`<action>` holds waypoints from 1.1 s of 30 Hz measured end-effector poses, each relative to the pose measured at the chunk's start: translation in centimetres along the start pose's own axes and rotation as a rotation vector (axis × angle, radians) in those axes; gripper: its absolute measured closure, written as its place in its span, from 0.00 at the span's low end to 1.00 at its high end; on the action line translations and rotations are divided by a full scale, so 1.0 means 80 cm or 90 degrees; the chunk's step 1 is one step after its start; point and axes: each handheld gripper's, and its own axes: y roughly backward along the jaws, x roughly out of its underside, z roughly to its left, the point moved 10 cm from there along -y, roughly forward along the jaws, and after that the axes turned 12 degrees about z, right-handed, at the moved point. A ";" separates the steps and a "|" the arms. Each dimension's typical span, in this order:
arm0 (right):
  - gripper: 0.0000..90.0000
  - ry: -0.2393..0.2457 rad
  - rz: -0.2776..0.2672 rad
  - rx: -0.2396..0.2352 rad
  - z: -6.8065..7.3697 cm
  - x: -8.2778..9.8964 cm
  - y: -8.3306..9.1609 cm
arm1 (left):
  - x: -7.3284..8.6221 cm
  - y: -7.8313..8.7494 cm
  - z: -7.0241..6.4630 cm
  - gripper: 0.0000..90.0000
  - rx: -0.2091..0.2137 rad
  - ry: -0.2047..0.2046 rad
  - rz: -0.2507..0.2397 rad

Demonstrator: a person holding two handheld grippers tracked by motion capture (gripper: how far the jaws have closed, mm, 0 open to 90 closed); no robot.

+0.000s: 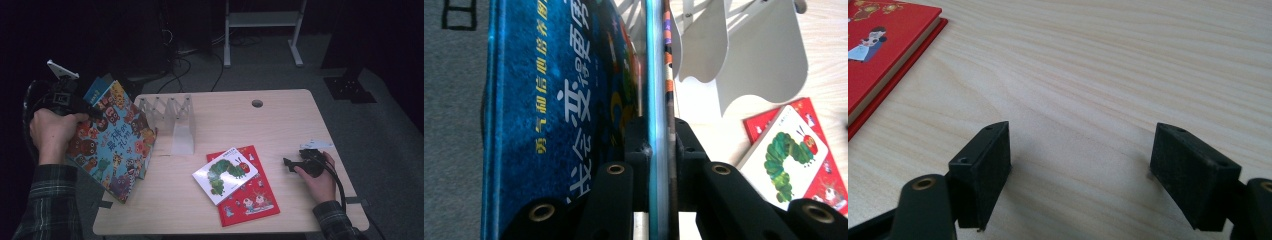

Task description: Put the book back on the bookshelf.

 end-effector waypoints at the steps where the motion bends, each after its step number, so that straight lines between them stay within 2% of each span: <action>1: 0.26 0.000 0.000 0.000 0.000 0.000 0.000 | -0.002 0.000 0.000 0.90 -0.003 0.001 -0.002; 12: 0.26 0.000 0.000 0.000 0.000 0.000 0.000 | -0.019 -0.012 -0.003 0.90 -0.009 -0.001 -0.013; 18: 0.26 0.000 0.000 0.000 0.000 0.000 0.000 | -0.027 -0.026 -0.008 0.90 -0.019 -0.004 -0.020; 22: 0.26 0.001 -0.001 0.000 0.000 0.000 0.000 | -0.031 -0.035 -0.005 0.90 -0.025 -0.002 -0.024; 28: 0.26 0.000 0.000 0.000 0.000 0.000 0.000 | -0.037 -0.042 -0.003 0.90 -0.034 0.003 -0.049; 33: 0.26 0.000 0.000 0.000 0.000 0.000 0.000 | -0.037 -0.045 -0.001 0.89 -0.033 0.003 -0.048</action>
